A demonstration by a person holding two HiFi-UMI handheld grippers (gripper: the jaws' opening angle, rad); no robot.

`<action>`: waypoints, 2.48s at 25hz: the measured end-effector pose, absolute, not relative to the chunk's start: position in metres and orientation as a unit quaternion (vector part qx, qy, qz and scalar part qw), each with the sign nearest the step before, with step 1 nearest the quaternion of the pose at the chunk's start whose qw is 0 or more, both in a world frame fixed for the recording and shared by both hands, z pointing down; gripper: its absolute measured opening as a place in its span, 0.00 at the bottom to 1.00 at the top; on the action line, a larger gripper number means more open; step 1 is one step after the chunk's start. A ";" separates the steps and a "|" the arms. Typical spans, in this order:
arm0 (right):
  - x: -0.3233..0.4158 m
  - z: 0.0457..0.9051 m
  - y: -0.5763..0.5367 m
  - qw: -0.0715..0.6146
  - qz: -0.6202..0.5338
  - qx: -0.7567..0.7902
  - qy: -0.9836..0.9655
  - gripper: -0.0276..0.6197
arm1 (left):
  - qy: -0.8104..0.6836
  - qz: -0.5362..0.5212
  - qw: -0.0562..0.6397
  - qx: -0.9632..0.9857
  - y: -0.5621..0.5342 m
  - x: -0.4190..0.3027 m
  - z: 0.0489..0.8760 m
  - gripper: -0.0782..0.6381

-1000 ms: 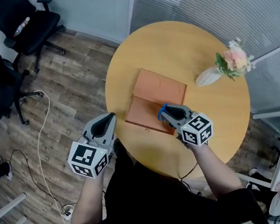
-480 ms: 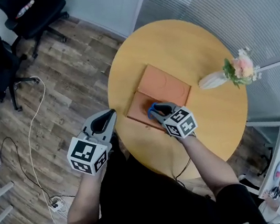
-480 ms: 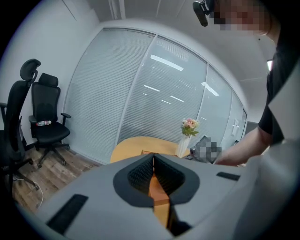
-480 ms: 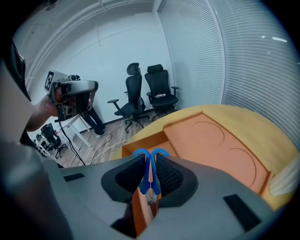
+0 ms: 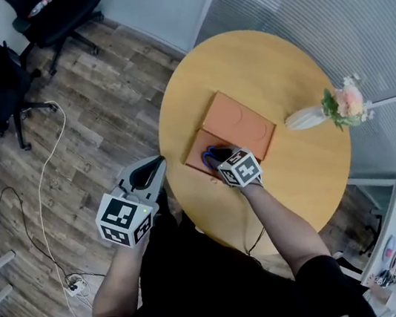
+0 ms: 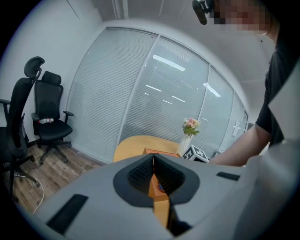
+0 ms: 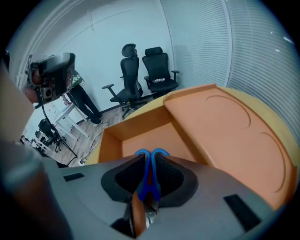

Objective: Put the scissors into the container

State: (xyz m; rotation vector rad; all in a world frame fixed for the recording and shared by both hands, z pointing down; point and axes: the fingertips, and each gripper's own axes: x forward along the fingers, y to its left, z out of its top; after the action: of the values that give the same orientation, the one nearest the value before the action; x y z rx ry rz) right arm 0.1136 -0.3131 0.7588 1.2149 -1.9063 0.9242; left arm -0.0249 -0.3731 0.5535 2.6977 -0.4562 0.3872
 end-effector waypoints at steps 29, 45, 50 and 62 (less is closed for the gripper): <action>0.196 0.597 -0.249 0.172 0.264 0.624 -0.715 0.17 | 0.002 0.102 0.094 0.990 -0.327 0.085 0.472 0.13; 0.298 0.439 -0.133 -0.006 0.146 0.717 -0.682 0.11 | 0.036 0.050 0.006 0.998 -0.242 0.183 0.358 0.13; 0.332 0.389 -0.077 -0.115 0.095 0.768 -0.623 0.10 | 0.039 0.031 -0.032 0.998 -0.237 0.189 0.323 0.13; 0.318 0.306 -0.023 -0.082 -0.062 0.810 -0.578 0.10 | 0.005 0.010 -0.059 0.998 -0.257 0.191 0.298 0.13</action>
State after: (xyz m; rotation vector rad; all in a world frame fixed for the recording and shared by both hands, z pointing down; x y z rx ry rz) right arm 0.3176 -0.0226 0.3062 2.6853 -1.9157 -0.2046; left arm 0.1914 -0.2573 0.2984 3.2597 0.0166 0.0324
